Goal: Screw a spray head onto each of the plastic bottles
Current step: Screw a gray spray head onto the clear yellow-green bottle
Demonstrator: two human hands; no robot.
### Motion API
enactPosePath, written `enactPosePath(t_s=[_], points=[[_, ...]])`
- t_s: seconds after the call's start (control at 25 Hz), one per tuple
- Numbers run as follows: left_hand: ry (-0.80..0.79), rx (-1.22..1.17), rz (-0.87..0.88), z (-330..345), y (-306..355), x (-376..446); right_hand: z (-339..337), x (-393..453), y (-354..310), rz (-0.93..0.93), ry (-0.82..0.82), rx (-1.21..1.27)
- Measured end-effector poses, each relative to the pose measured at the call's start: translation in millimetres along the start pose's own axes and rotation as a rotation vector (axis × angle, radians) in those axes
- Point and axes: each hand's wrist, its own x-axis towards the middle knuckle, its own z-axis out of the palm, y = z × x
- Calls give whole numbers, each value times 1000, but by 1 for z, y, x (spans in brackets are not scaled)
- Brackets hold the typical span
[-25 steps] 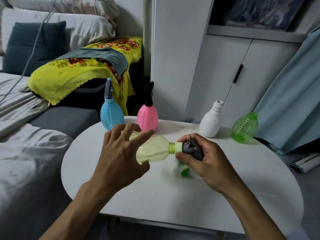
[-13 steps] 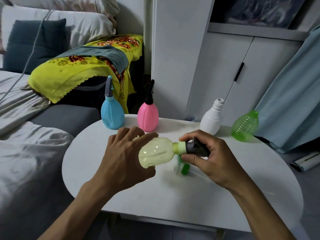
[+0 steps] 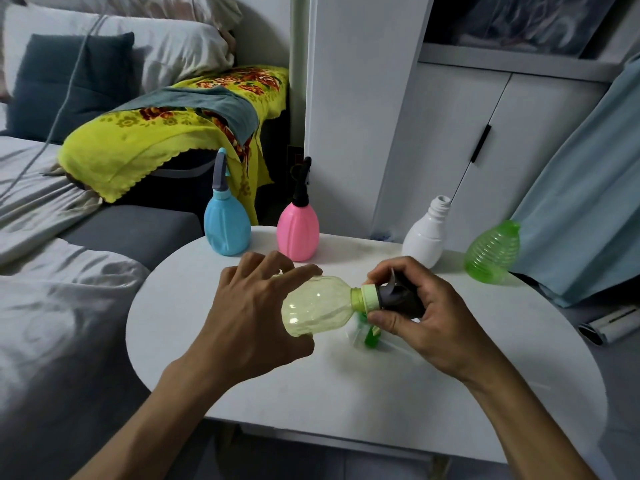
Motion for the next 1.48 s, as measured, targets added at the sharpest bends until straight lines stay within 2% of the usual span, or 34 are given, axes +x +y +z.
enactPosePath(t_s=[0.16,0.28,0.4,0.6,0.76,0.92,1.24,1.4,1.48], points=[[-9,-106,-29,-3,1,-2,0,2,0,-29,14,51],[-106,-309,-108,-6,4,-1,-2,3,-3,-53,5,16],[-87,-152,-54,-3,5,-2,-1,3,-4,-69,-22,-132],[21,-18,-26,1,13,-2,-4,1,-4,7,70,-93],[50,77,-19,3,15,-1,4,0,-6,13,62,-133],[89,124,-18,3,15,0,2,2,-7,12,92,-74],[144,194,-9,4,13,-1,7,3,-7,0,102,-185],[156,233,15,6,15,1,9,3,-6,45,145,-63],[160,241,7,6,13,1,11,3,-6,8,127,-62]])
